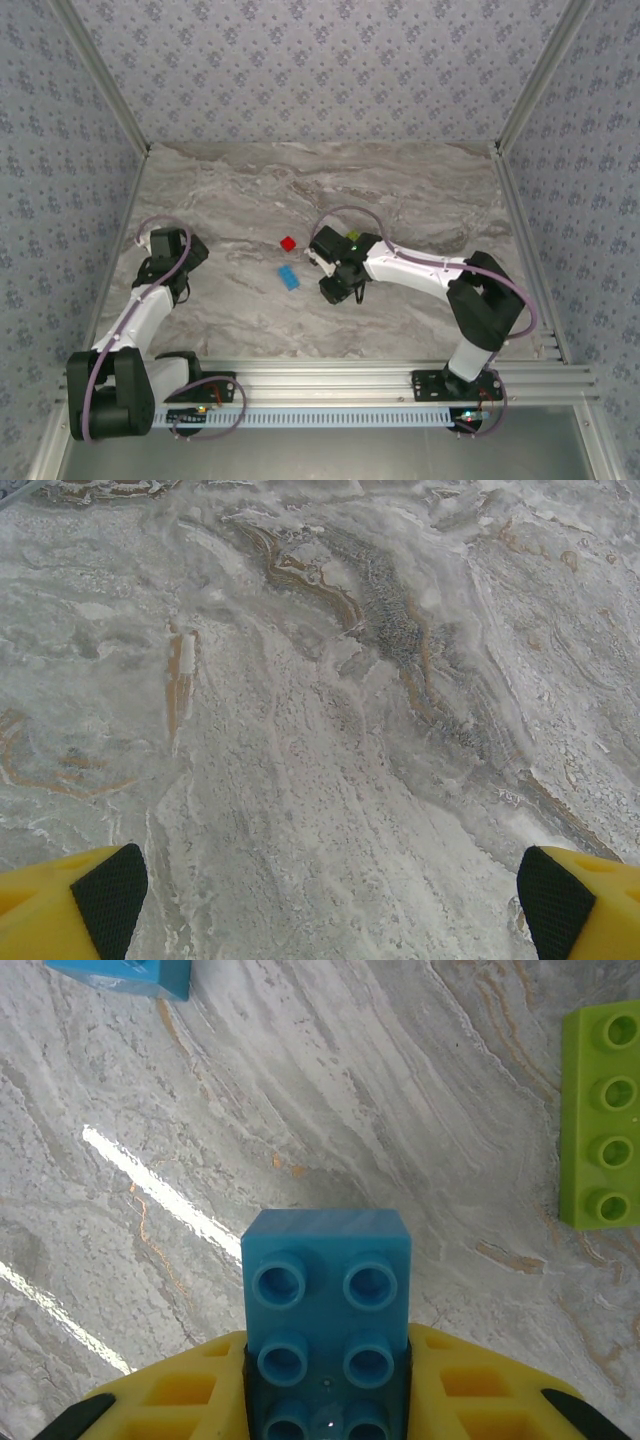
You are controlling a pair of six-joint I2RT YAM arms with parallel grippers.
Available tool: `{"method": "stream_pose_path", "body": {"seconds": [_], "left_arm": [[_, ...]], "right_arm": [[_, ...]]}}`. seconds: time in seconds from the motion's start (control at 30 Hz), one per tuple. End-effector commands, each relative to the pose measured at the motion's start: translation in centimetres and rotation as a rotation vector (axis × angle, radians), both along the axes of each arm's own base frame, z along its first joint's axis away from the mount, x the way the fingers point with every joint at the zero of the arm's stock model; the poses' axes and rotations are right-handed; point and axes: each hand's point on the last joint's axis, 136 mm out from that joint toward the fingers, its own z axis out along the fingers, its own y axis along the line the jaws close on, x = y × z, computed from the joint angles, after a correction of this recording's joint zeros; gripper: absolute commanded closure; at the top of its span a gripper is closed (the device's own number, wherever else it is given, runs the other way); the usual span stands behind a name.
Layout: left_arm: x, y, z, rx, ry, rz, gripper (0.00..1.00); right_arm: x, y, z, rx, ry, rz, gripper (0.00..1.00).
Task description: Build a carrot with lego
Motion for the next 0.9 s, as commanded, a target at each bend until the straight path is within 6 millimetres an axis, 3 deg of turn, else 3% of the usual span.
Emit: {"method": "stream_pose_path", "body": {"seconds": [0.0,0.2,0.37,0.87], "left_arm": [[0.5,0.1,0.5,-0.003,-0.015,0.000,0.02],[0.5,0.1,0.5,-0.003,-0.014,0.000,0.02],[0.5,0.1,0.5,-0.003,-0.015,0.000,0.02],[0.5,0.1,0.4,-0.003,-0.014,0.000,0.02]], "right_arm": [[-1.6,-1.5,-2.9,-0.111,0.078,0.029,0.73],[-2.3,-2.9,-4.7,-0.209,0.101,0.041,0.74],[-3.0,-2.8,-5.9,-0.234,0.116,0.058,0.75],[-5.1,-1.2,-8.4,-0.084,0.191,0.066,0.75]]}}
